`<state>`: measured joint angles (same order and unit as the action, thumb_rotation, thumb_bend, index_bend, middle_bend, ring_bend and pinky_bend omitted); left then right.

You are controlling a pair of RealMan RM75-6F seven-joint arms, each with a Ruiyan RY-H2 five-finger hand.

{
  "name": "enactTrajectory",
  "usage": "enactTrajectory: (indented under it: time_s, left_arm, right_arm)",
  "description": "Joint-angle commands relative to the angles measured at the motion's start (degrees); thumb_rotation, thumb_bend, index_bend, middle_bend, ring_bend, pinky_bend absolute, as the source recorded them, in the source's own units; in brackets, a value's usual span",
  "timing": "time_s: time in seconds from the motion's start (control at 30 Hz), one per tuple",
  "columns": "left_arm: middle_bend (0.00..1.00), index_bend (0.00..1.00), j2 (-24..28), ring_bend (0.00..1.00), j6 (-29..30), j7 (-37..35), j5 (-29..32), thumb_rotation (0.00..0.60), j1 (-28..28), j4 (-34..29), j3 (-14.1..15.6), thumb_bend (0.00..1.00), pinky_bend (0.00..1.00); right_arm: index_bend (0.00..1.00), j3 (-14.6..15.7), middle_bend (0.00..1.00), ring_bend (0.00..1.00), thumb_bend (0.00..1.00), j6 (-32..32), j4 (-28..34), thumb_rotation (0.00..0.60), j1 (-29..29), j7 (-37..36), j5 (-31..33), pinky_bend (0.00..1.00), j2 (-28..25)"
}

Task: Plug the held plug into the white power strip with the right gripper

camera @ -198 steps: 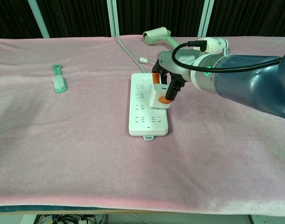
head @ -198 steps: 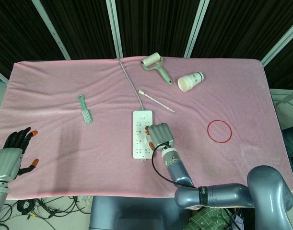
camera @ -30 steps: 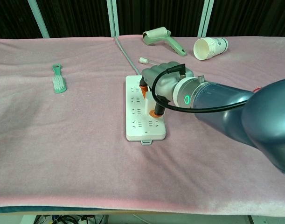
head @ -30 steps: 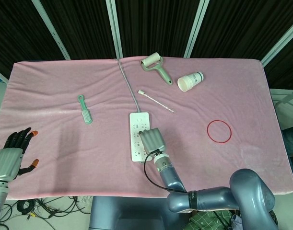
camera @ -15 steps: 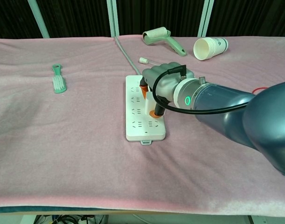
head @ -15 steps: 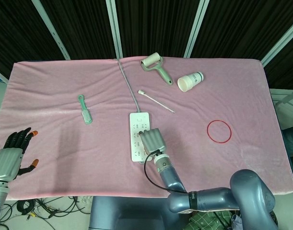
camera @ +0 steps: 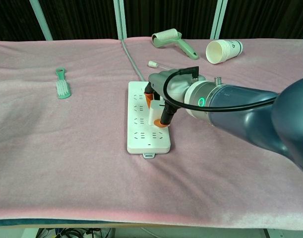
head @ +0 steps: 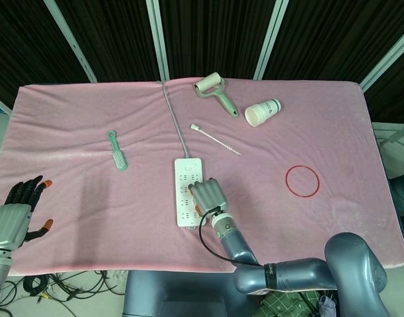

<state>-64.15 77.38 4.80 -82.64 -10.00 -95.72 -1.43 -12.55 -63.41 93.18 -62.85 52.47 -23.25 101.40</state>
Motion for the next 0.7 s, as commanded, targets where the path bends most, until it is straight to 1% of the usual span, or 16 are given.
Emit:
enactTrajectory:
  time_s: [0.03, 0.13, 0.3, 0.5, 0.7]
  left_arm:
    - [0.0, 0.09, 0.01, 0.0, 0.02, 0.01, 0.02, 0.6, 0.01, 0.0, -0.01, 0.3, 0.0]
    - [0.0, 0.09, 0.02, 0.0, 0.0, 0.06, 0.04, 0.6, 0.0, 0.01, -0.02, 0.3, 0.0]
    - [0.0, 0.09, 0.0, 0.0, -0.09, 0.21, 0.16, 0.6, -0.01, 0.02, -0.02, 0.3, 0.0]
    - [0.0, 0.09, -0.01, 0.0, -0.08, 0.34, 0.24, 0.6, -0.02, 0.04, -0.06, 0.3, 0.0]
    - [0.0, 0.09, -0.06, 0.0, -0.04, 0.5, 0.23, 0.6, 0.01, 0.05, -0.02, 0.3, 0.0]
  right_arm:
    - [0.4, -0.01, 0.3, 0.4, 0.34, -0.07, 0.43, 0.6, 0.01, 0.22, 0.62, 0.37, -0.37]
    - [0.34, -0.05, 0.24, 0.35, 0.31, -0.11, 0.99, 0.6, -0.03, 0.46, 1.35, 0.33, -0.83]
    - [0.29, -0.41, 0.17, 0.3, 0.29, -0.84, 2.32, 0.6, 0.13, 0.23, 1.54, 0.3, -1.87]
    - [0.27, -0.91, 0.15, 0.29, 0.26, -2.85, 5.27, 0.6, 0.99, -0.83, 0.4, 0.29, -3.86]
    - [0.26, -1.51, 0.15, 0.29, 0.26, -4.95, 9.86, 0.6, 2.65, -2.44, -0.83, 0.29, -7.7]
